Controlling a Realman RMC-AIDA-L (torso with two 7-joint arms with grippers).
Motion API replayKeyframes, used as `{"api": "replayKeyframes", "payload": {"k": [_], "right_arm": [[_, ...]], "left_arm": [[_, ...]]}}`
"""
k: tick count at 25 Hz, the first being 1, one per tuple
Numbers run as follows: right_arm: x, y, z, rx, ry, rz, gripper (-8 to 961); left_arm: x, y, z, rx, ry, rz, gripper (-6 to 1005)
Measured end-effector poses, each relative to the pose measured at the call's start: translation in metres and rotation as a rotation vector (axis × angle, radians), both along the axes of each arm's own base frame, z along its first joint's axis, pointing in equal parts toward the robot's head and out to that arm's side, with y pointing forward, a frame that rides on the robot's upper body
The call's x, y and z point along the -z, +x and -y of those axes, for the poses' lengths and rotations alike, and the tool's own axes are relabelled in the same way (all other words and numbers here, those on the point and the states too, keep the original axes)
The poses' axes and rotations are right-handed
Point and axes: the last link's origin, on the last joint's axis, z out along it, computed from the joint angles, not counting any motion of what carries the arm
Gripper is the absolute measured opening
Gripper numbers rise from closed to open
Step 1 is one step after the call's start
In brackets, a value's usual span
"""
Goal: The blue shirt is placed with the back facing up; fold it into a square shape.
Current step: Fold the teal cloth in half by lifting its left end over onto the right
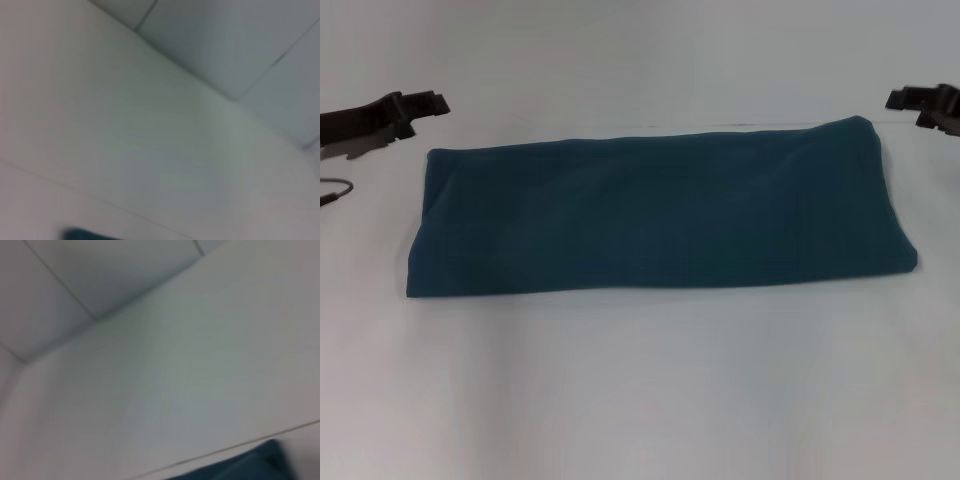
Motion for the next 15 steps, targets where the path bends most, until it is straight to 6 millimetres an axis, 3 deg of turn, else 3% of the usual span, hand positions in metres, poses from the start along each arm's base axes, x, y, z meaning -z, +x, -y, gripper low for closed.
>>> {"api": "replayKeyframes", "payload": {"k": [2,3,6,10,15], "right_arm": [[-0.008,0.011,0.020,-0.031,0.007,-0.114,497],[-0.011,0.016,0.028,-0.036,0.010,-0.152,526],[-0.015,0.033,0.058,-0.045,0.003,-0.263,613],[-0.019,0.049,0.095,-0.078,0.042,-0.390,747],[-0.023,0.055,0.116,-0.106,0.048,-0.457,918]], "left_arm": [[-0.007,-0.008,0.021,0.028,-0.006,0.157,666],[-0.007,-0.008,0.021,0.028,-0.006,0.157,665],[-0.011,-0.021,0.046,0.018,-0.019,0.273,663],[-0.003,-0.038,0.074,-0.028,-0.045,0.402,663],[0.014,-0.053,0.103,-0.121,-0.072,0.543,662]]}}
